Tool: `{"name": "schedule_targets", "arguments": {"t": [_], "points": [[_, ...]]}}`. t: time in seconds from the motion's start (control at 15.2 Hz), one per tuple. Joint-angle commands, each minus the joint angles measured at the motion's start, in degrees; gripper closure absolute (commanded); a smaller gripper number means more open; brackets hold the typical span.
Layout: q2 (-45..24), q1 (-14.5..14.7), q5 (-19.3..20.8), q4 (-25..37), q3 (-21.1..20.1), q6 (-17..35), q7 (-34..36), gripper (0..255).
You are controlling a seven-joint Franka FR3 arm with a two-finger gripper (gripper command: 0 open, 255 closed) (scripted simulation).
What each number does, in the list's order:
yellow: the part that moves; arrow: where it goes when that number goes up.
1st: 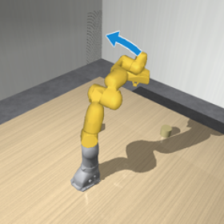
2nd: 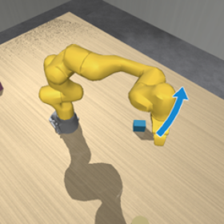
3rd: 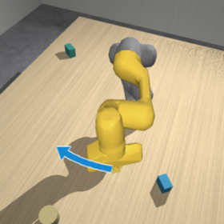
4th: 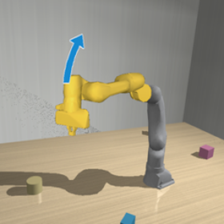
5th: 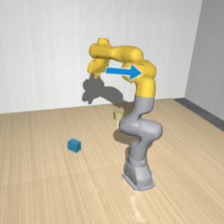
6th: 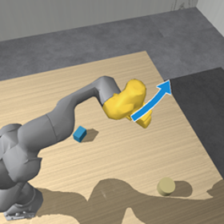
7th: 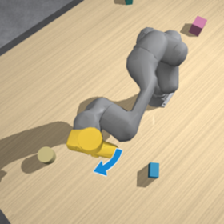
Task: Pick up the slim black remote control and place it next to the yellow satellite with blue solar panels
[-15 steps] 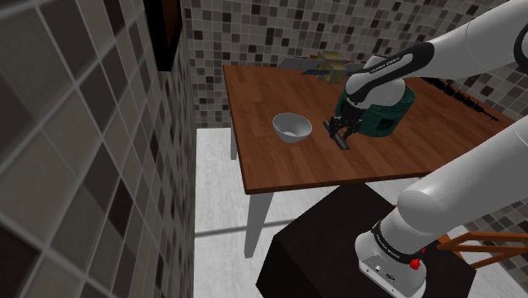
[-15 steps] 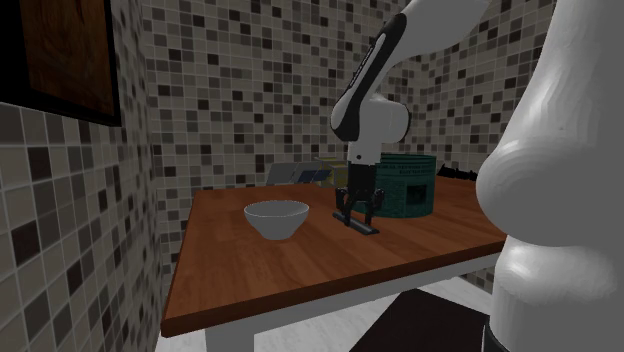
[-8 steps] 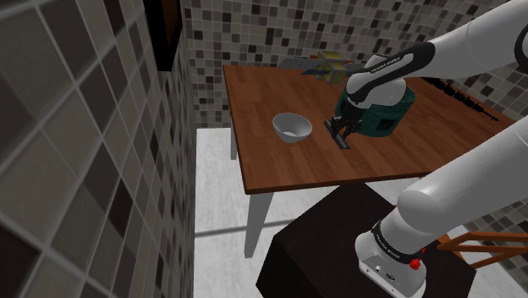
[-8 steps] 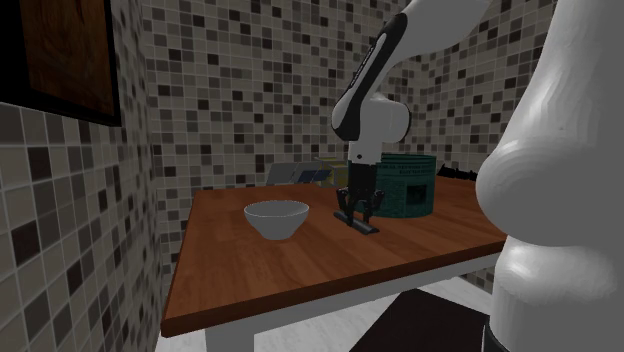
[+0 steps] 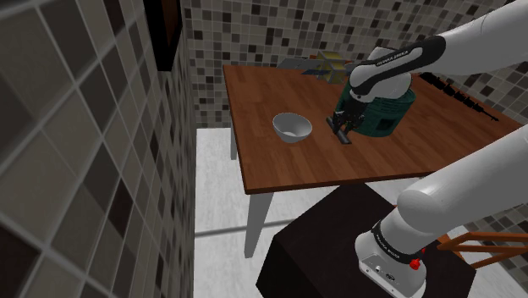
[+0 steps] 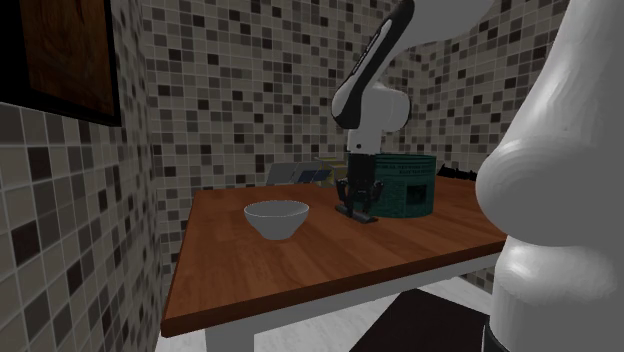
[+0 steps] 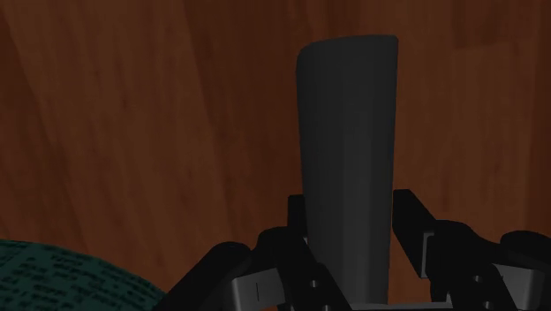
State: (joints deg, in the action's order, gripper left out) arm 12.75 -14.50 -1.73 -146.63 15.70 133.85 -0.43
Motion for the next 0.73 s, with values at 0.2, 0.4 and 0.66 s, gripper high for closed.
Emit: {"name": "schedule_targets", "arguments": {"t": [0.2, 0.4, 0.66], "points": [[2.55, -0.35, 0.89, 1.73, -0.29, -4.23, 0.77, 255], [4.00, -0.48, 1.30, 2.93, -0.53, -6.82, 1.24, 255], [5.70, -0.61, 1.71, 4.69, -0.84, -10.23, 1.79, 255]]}}
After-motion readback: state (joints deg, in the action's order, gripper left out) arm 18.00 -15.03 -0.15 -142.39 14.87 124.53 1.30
